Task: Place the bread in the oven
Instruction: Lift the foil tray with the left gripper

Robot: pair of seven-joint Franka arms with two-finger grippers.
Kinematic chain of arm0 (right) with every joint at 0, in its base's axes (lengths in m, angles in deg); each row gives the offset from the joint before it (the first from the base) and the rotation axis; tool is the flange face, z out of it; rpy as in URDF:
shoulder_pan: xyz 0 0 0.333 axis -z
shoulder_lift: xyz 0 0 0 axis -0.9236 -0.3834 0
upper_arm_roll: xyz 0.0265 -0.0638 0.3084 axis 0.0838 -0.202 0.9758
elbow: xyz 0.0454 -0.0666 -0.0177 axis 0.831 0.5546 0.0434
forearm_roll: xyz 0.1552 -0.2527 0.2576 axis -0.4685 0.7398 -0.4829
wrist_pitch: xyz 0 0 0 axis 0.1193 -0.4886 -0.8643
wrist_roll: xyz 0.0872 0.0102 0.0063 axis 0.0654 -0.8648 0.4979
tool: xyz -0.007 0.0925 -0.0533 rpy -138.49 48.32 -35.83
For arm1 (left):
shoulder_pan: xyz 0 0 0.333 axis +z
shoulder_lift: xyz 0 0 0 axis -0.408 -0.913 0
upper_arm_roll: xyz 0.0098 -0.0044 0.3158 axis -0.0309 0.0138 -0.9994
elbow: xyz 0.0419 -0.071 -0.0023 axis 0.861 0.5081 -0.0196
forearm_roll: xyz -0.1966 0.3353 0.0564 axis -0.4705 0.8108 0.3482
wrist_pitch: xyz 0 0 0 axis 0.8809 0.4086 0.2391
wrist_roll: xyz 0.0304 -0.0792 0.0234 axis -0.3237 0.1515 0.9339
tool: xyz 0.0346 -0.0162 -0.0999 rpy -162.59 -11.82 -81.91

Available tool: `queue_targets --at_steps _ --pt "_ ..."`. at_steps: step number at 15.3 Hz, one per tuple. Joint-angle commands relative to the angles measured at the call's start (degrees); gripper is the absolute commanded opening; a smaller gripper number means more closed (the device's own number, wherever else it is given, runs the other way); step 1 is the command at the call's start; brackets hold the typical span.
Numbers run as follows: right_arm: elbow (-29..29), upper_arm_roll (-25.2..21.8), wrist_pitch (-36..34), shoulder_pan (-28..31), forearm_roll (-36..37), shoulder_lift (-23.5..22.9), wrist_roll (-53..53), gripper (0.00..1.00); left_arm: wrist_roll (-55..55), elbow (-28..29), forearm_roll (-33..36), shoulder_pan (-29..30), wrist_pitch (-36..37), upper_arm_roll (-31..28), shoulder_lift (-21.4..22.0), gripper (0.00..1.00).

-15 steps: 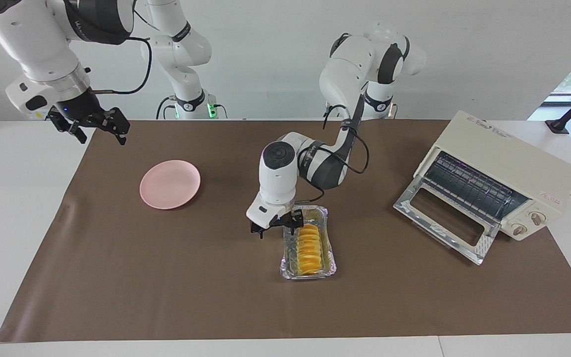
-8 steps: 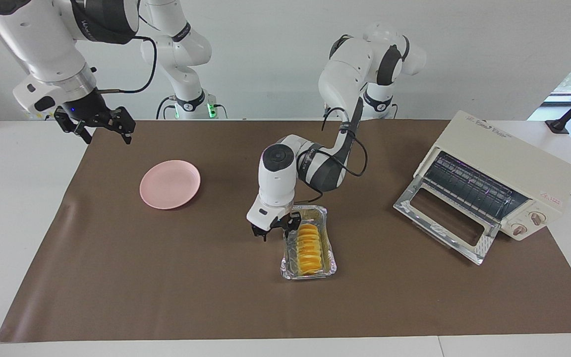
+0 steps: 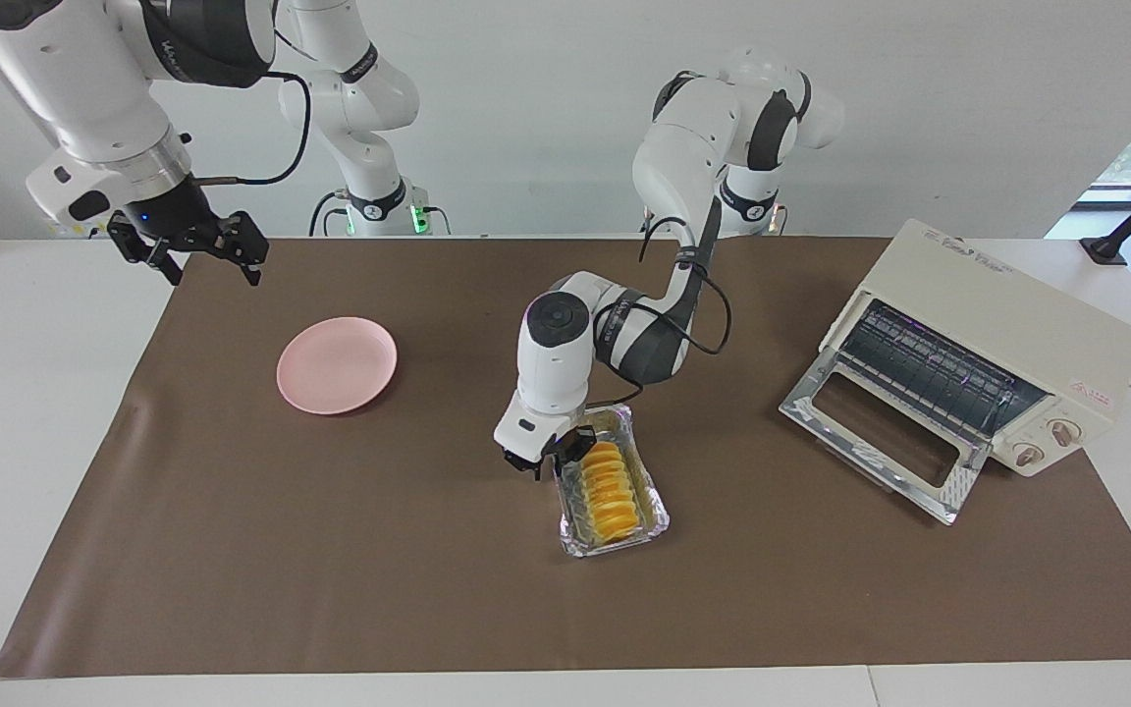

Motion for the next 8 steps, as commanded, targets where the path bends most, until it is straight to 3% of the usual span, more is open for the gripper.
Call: queue_targets --at_steps 1,5,8 --pt "0.56 0.07 -0.59 -0.59 -1.05 0.44 1.83 1.00 0.44 -0.47 -2.05 0.71 0.01 -0.51 -0.53 0.00" --pt "0.56 -0.02 -0.77 -0.50 -1.13 0.53 1.74 1.00 0.97 -0.47 -3.11 0.80 2.12 -0.68 -0.18 0.00" --pt "0.56 -0.02 -1.03 -0.50 -1.13 0.62 1.74 1.00 1.67 -0.64 -3.20 0.63 9.66 -4.97 2.53 0.00"
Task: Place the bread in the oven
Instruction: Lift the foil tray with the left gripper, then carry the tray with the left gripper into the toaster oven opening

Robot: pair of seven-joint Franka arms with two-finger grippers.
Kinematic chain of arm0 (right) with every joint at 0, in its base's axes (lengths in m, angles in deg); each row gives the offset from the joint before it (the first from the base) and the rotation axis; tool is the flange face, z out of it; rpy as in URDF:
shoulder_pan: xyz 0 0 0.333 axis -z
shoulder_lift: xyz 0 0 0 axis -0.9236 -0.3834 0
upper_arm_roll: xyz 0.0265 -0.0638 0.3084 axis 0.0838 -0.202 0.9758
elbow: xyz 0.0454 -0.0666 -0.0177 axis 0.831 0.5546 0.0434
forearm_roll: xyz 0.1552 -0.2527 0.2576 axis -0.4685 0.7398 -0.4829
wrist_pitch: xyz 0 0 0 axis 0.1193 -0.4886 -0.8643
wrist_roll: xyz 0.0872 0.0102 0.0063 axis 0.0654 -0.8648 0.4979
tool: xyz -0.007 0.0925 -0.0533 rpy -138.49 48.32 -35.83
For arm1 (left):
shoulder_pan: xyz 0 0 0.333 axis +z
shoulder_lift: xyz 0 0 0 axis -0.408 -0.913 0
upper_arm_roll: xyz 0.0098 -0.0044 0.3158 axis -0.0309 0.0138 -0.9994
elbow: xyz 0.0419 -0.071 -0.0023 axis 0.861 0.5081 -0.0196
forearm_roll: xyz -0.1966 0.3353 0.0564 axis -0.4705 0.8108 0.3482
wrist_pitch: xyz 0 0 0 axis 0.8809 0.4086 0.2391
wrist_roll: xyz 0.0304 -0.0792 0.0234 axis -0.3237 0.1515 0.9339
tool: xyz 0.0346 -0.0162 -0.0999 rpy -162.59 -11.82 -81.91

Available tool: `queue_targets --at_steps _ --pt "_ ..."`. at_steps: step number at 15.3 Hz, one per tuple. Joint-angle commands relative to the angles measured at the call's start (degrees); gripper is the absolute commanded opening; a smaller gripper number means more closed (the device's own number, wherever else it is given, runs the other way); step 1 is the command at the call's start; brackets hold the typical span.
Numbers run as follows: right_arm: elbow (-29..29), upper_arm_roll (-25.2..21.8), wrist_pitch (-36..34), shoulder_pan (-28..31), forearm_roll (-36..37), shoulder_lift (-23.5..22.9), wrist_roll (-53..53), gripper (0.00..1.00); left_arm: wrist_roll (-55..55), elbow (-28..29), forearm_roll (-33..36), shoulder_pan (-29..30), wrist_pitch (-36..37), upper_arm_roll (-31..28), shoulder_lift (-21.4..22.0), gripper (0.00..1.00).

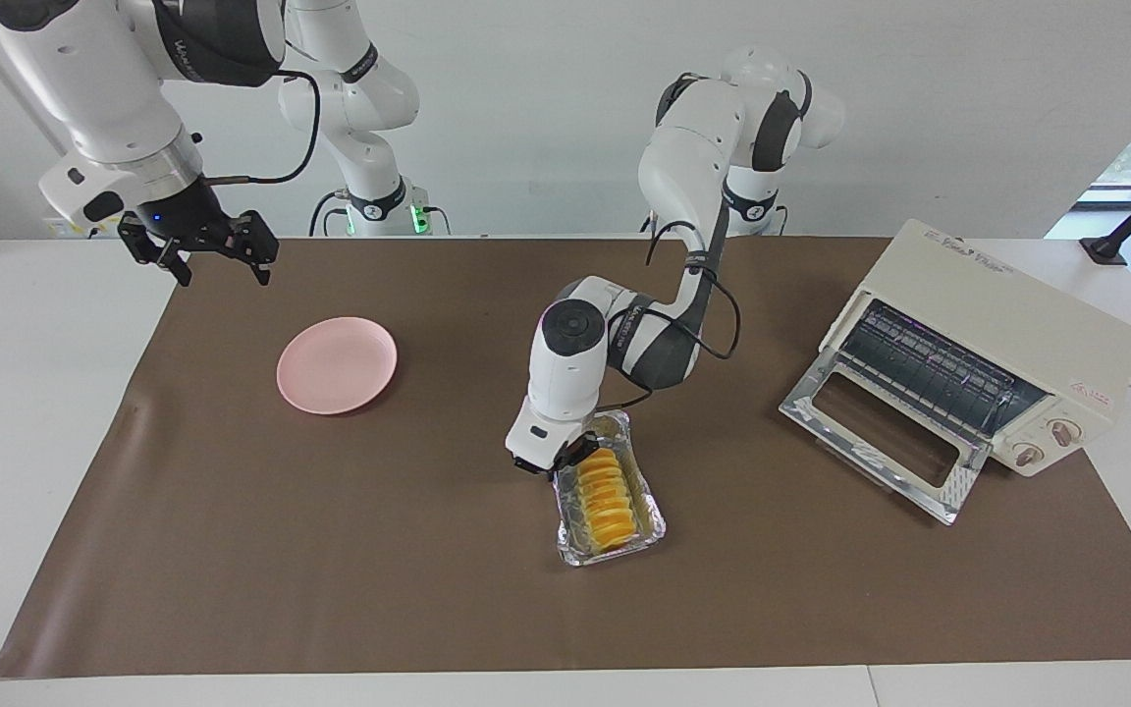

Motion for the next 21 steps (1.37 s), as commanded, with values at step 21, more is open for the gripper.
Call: queue_targets --at_steps 21 --pt "0.44 -0.12 -1.02 0.43 -1.09 0.80 1.65 1.00 11.37 15.10 -0.41 9.91 13.90 -21.80 17.36 0.00"
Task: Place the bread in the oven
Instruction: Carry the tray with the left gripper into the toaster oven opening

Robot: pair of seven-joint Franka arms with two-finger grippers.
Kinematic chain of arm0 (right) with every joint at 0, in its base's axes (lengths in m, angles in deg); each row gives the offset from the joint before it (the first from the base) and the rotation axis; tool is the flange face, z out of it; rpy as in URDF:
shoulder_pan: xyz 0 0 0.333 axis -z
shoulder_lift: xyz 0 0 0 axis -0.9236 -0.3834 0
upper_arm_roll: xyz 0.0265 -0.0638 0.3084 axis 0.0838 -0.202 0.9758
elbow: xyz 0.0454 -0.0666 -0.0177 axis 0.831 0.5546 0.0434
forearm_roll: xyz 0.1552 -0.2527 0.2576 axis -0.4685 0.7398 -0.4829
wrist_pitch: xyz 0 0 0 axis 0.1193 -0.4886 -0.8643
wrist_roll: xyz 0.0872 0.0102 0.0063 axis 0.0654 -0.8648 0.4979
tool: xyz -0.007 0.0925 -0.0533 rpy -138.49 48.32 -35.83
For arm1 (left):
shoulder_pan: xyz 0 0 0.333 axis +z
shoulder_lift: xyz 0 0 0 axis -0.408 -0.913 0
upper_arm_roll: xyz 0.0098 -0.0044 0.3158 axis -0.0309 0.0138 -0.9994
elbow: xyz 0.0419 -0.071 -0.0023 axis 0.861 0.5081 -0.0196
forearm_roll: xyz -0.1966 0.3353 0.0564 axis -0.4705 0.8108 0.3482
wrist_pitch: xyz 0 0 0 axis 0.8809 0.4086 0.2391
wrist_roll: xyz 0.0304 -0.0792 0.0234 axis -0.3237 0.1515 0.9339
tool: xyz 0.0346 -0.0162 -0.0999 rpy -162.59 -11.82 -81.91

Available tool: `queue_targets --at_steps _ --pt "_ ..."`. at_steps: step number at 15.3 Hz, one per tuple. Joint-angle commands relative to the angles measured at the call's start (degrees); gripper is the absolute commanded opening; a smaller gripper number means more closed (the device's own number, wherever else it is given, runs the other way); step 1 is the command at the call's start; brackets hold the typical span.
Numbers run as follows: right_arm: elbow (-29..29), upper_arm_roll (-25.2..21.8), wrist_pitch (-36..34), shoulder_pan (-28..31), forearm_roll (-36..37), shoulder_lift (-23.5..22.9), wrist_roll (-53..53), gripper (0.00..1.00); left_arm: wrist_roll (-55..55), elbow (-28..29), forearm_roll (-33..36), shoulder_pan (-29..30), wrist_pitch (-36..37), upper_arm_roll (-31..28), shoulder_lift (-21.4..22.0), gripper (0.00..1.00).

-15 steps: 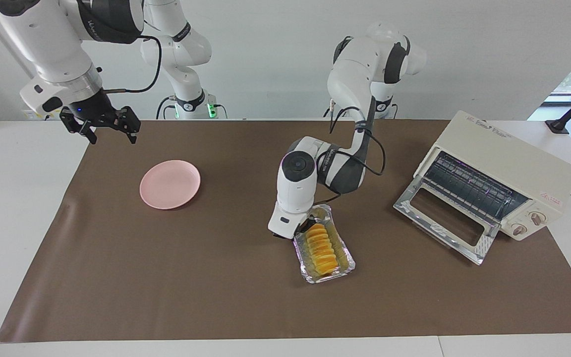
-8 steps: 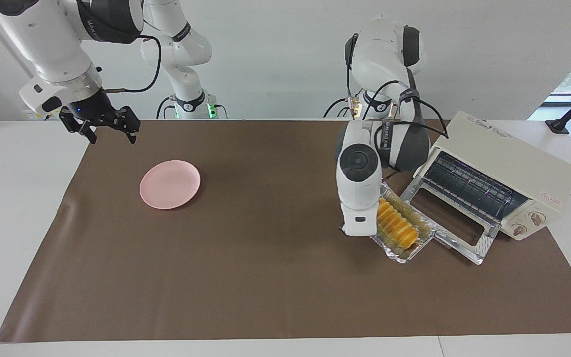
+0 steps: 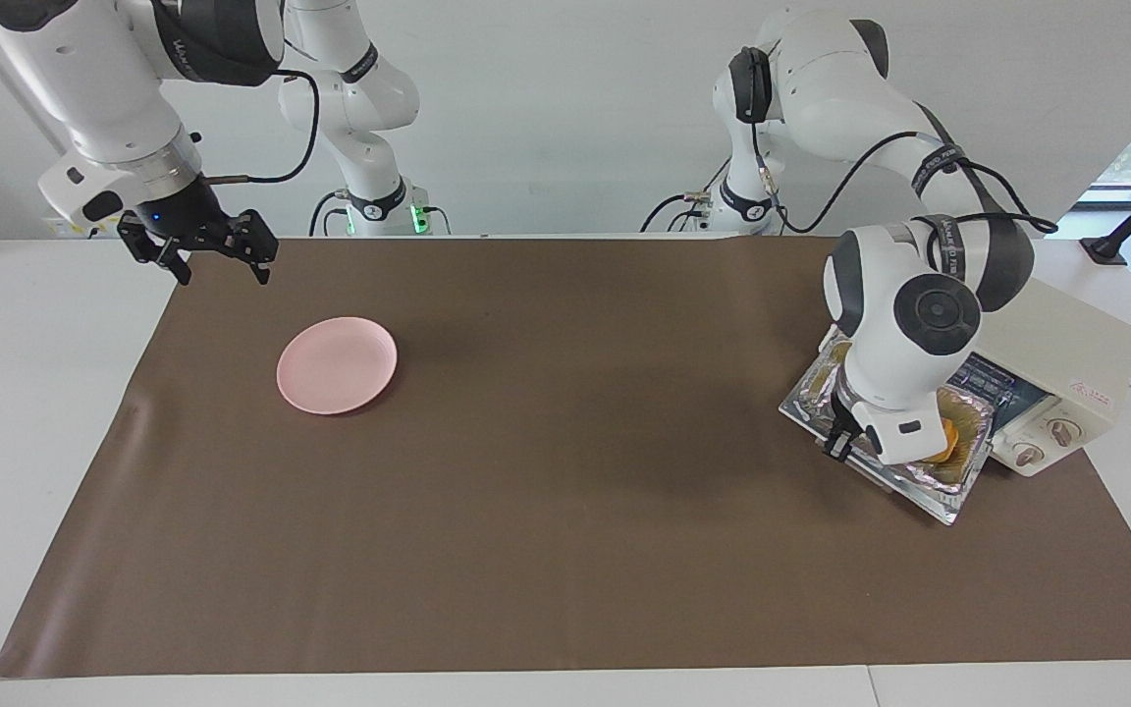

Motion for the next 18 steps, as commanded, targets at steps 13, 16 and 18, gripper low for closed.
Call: queue_targets --at_steps 13,16,18 --pt "0.44 -0.03 -0.78 0.41 -1.09 0.73 1.65 1.00 -3.69 16.13 -0.22 1.54 -11.58 0.25 7.47 0.00" --pt "0.44 -0.03 -0.78 0.41 -1.09 0.73 1.65 1.00 -5.20 19.57 -0.22 1.98 -12.28 0.25 9.93 0.00" --pt "0.44 -0.03 -0.78 0.41 -1.09 0.73 1.65 1.00 -7.74 19.92 -0.22 2.77 -11.58 0.25 10.98 0.00"
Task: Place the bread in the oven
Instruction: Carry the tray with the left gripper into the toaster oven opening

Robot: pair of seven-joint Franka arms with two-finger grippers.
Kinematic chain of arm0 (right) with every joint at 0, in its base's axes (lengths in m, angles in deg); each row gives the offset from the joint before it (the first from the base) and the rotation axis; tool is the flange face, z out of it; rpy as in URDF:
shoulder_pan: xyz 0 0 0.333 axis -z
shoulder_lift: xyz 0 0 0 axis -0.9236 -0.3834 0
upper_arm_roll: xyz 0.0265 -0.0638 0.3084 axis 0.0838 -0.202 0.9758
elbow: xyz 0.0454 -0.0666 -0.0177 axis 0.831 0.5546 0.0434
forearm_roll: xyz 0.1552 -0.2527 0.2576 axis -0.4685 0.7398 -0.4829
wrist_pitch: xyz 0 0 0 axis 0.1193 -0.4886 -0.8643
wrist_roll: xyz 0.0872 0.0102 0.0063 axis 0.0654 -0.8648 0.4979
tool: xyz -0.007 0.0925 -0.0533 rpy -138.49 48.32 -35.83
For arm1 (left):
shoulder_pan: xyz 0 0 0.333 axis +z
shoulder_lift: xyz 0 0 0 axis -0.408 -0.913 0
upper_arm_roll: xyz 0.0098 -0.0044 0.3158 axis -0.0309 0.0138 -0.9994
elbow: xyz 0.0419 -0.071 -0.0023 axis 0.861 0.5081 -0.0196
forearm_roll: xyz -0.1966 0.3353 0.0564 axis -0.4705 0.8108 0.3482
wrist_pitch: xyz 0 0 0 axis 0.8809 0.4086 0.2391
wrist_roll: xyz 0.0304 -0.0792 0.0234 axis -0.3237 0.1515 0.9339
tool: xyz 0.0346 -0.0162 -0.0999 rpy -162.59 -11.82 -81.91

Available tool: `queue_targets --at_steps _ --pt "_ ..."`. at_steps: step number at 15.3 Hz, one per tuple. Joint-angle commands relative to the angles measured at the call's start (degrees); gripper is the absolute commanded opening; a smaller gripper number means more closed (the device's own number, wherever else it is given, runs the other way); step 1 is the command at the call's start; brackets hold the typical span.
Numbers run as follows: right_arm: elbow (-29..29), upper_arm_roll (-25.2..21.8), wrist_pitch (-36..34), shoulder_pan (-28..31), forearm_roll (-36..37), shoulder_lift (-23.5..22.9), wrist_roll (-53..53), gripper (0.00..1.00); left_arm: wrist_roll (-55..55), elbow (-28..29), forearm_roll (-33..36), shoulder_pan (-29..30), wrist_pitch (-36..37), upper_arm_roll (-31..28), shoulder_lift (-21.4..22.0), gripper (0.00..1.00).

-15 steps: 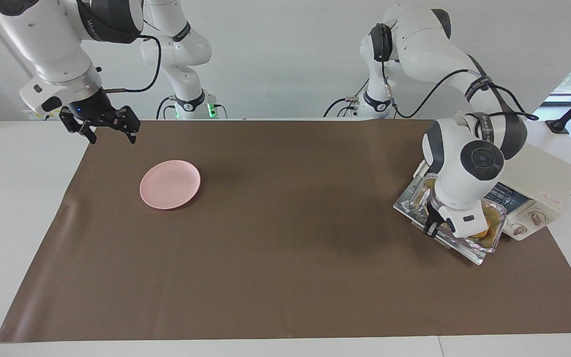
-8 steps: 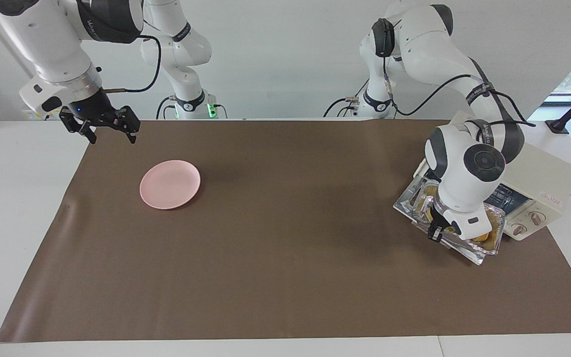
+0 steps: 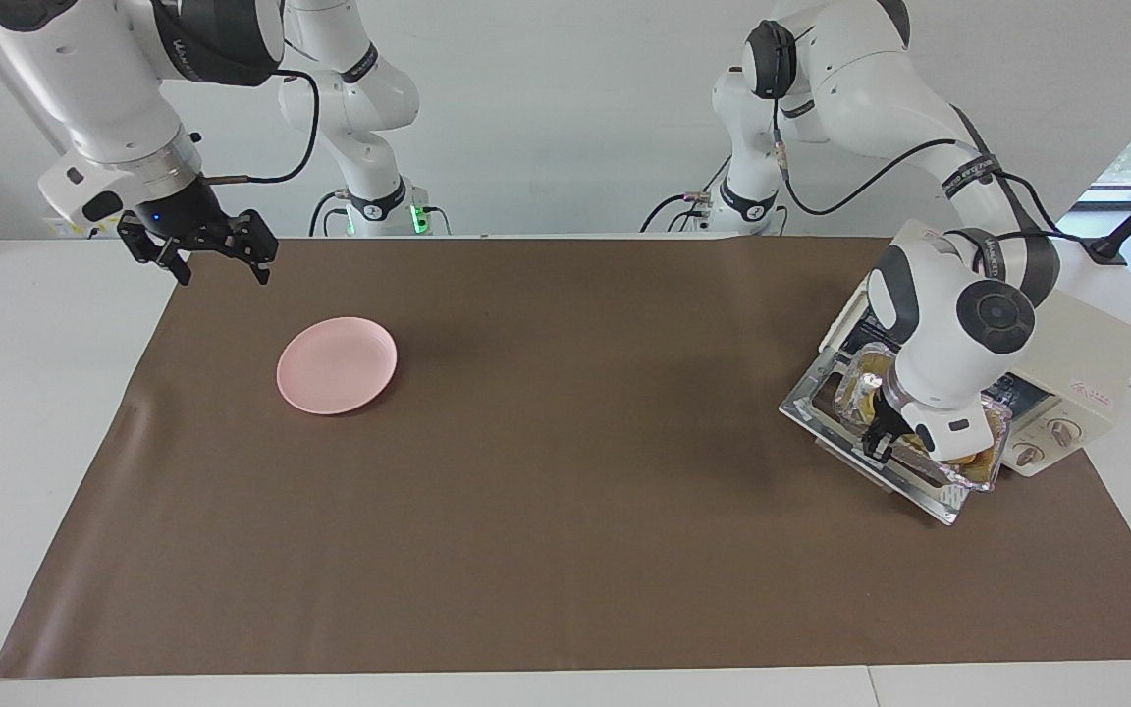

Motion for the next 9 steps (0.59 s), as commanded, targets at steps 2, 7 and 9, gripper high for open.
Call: queue_targets --at_steps 2,7,9 --pt "0.44 -0.03 -0.78 0.41 -1.09 0.73 1.65 1.00 -4.59 7.17 -0.13 1.13 -1.54 0.30 6.56 0.00" --pt "0.44 -0.03 -0.78 0.41 -1.09 0.73 1.65 1.00 -7.40 11.48 1.88 1.22 -1.89 -0.06 9.47 0.00" --pt "0.44 -0.03 -0.78 0.41 -1.09 0.73 1.65 1.00 -7.84 13.33 3.30 1.22 -3.03 -0.06 10.70 0.00"
